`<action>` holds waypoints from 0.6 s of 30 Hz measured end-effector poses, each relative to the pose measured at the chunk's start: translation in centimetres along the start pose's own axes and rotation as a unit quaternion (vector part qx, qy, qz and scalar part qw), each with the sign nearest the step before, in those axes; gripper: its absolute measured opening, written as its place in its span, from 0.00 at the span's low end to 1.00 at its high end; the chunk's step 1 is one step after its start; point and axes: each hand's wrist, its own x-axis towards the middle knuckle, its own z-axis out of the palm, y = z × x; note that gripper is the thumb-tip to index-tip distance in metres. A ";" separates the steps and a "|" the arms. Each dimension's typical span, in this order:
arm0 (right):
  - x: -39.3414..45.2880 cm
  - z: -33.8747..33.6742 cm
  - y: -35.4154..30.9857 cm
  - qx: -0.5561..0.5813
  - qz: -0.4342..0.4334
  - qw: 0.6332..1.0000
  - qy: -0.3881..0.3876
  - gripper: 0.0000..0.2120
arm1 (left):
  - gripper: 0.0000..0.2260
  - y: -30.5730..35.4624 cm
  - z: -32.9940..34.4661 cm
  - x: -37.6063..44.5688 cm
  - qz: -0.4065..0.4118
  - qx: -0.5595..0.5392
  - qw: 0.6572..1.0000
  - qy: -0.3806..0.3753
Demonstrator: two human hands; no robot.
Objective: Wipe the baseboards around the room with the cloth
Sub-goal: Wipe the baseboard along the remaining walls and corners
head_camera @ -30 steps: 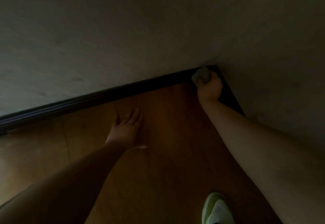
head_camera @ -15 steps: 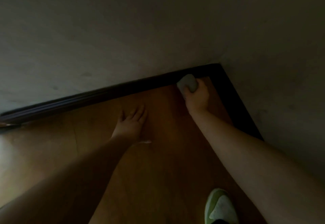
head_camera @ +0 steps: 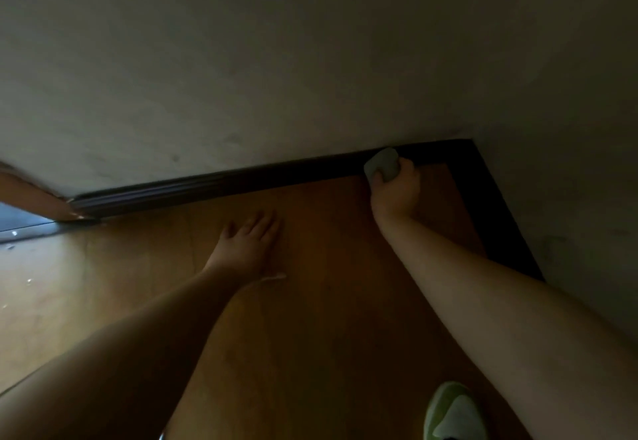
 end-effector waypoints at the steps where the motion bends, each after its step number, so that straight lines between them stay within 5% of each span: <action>1: -0.8 0.7 -0.4 -0.005 0.000 1.000 -0.004 0.21 | 0.51 -0.4 0.2 -0.3 -0.021 -0.011 1.000 0.010; 5: -4.0 3.1 -2.0 0.001 -0.015 0.999 -0.045 0.21 | 0.56 -1.8 2.1 -2.9 -0.086 -0.044 0.995 0.035; 12: -5.2 2.8 -1.6 0.003 -0.103 0.985 -0.140 0.21 | 0.55 -2.1 2.4 -3.6 -0.083 -0.070 0.993 0.034; 18: -3.4 0.9 -0.2 -0.044 -0.104 0.991 -0.073 0.23 | 0.55 -1.4 1.4 -3.7 -0.085 -0.060 0.995 -0.003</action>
